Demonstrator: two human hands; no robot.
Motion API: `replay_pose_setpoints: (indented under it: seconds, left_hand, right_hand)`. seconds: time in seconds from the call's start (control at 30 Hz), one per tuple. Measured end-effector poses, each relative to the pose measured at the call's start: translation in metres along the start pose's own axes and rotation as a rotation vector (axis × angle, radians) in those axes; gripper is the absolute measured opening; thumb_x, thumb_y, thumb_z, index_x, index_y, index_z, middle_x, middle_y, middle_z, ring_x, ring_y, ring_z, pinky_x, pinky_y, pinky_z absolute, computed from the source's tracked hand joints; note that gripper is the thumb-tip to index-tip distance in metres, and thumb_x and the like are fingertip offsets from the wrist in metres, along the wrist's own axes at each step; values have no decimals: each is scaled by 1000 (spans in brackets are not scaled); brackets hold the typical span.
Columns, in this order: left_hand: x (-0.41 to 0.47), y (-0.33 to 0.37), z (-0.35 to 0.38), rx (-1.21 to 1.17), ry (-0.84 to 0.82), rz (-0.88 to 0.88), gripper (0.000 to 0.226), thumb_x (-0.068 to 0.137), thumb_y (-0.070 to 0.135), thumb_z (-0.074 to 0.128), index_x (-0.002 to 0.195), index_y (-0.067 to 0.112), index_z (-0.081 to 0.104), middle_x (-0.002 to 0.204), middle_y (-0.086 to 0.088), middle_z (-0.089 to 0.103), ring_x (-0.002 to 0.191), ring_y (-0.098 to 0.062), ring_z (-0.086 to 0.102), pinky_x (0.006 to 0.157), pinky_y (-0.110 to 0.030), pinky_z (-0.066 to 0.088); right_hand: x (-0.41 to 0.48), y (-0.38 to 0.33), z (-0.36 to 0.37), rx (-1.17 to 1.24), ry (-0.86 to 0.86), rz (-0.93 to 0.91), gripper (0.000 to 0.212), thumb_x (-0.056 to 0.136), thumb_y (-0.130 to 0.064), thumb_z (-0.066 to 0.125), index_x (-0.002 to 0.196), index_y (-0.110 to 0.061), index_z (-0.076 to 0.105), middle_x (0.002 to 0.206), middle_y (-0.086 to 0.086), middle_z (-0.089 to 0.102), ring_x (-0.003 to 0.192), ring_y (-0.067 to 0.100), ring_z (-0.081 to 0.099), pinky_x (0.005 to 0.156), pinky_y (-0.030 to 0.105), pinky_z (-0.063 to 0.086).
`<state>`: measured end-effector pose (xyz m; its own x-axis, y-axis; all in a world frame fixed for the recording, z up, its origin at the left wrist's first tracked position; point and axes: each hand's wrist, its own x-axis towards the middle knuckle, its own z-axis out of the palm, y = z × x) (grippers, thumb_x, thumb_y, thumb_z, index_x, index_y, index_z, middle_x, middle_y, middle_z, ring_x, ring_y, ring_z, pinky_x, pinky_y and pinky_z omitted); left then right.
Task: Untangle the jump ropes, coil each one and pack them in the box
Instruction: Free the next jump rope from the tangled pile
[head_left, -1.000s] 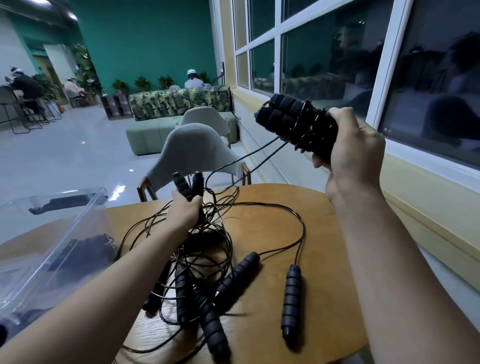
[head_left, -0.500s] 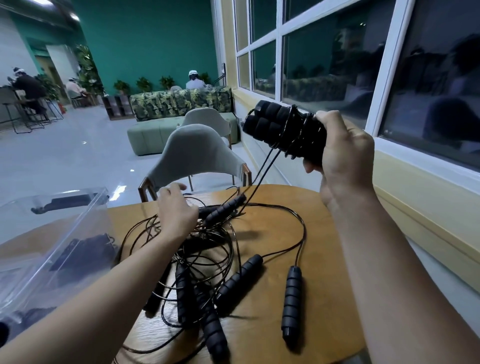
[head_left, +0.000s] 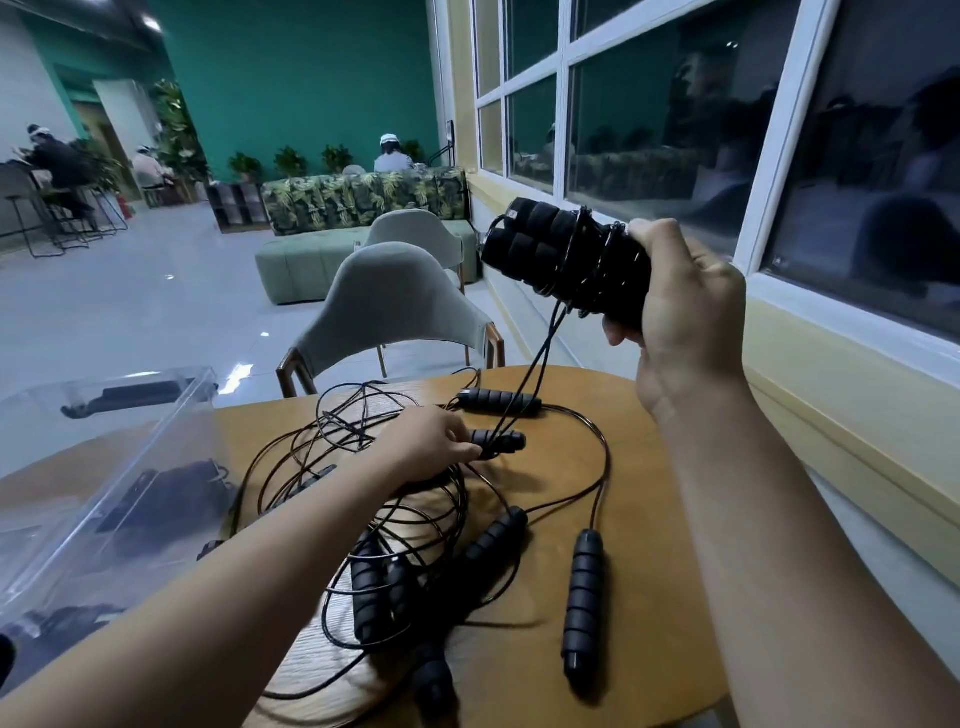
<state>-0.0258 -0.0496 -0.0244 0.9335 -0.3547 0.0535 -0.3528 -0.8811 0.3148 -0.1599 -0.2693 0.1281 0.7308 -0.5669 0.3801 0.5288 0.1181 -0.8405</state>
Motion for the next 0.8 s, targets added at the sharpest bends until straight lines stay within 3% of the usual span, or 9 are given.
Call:
replay_pose_setpoints:
  seconds: [0.13,0.27,0.33,0.43,0.53,0.6,0.8]
  left_hand:
    - [3,5,-9,92,-224,7,23,89,49,77,92,27,82,83,5,75,85,-17,69,69,-25,48]
    - [1,4,-19,143,-264,55,15,89,36,77,98,26,84,76,13,71,77,-9,64,65,-22,44]
    - [-1,-1,-26,155,-340,30,17,94,36,70,103,27,82,85,10,72,81,-10,64,71,-26,47]
    - [-4,-4,-33,71,-411,-54,29,105,40,55,94,21,74,80,6,61,69,-10,53,64,-28,41]
    - [-7,-6,-35,76,-430,-35,35,105,51,56,82,29,71,78,7,59,69,-11,52,64,-29,40]
    - [-8,-10,-33,78,-412,-9,33,101,55,61,86,30,75,78,7,61,73,-12,54,67,-30,40]
    - [-13,-15,-34,-198,-232,29,34,96,52,72,80,22,70,75,3,58,69,-14,52,63,-30,37]
  right_hand:
    - [-1,2,2,0,3,15,37,97,-20,69,62,-17,60,65,8,50,54,26,46,42,29,39]
    - [-1,3,0,-13,2,4,39,98,-20,68,60,-17,59,62,6,48,50,25,43,42,29,38]
    - [0,3,-1,-25,8,2,39,98,-20,69,59,-17,60,62,7,48,49,25,43,42,29,38]
    - [0,1,-2,-24,12,0,38,97,-21,69,60,-18,62,63,6,50,50,25,45,42,29,38]
    - [-1,2,-2,-20,6,-10,39,98,-20,68,59,-18,60,61,5,48,49,24,44,42,29,38]
    - [-2,3,-1,-22,-3,-16,39,98,-19,67,60,-16,60,60,5,48,49,24,44,42,29,38]
    - [-4,15,1,-72,-118,-55,39,100,-19,67,81,14,63,67,17,47,50,29,43,40,29,38]
